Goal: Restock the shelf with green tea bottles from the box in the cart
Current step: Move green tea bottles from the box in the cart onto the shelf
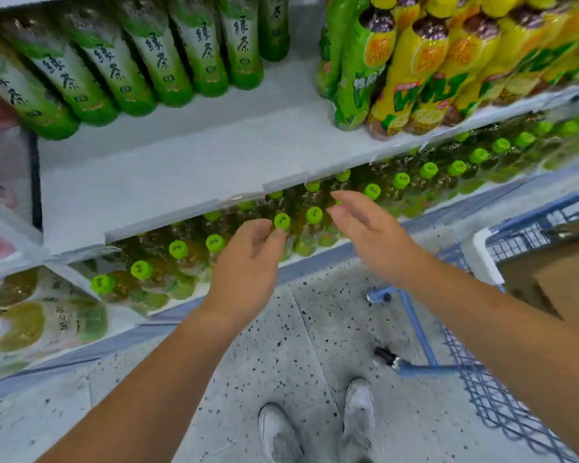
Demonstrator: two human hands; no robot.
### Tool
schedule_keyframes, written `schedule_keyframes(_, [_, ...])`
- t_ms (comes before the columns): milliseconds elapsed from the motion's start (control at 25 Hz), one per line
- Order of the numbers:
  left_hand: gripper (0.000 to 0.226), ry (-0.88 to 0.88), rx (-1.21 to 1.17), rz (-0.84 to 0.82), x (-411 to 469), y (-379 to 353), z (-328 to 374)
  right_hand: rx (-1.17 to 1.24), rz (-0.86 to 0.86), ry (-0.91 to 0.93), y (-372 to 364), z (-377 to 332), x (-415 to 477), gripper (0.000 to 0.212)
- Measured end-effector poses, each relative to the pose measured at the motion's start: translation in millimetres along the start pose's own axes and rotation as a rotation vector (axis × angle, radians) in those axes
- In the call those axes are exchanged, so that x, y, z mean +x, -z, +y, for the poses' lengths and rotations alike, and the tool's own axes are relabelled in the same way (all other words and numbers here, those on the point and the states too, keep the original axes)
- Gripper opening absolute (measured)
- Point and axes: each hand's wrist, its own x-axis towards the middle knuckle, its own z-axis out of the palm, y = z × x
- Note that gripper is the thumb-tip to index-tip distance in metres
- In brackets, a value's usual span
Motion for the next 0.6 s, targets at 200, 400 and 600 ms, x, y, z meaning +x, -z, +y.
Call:
schedule_keyframes(200, [0.046, 0.028, 0.104, -0.102, -46, -40, 19, 0.113, 0.075, -0.122, 53, 18, -76, 0.046])
schedule_keyframes(400, [0.042, -0.049, 0.1, -0.157, -69, -112, 61, 0.088, 0.166, -0.101, 135, 40, -128, 0.041])
schedule_keyframes(600, [0.035, -0.113, 0.007, -0.267, -106, -214, 133, 0.021, 0.277, -0.09, 242, 65, -182, 0.041])
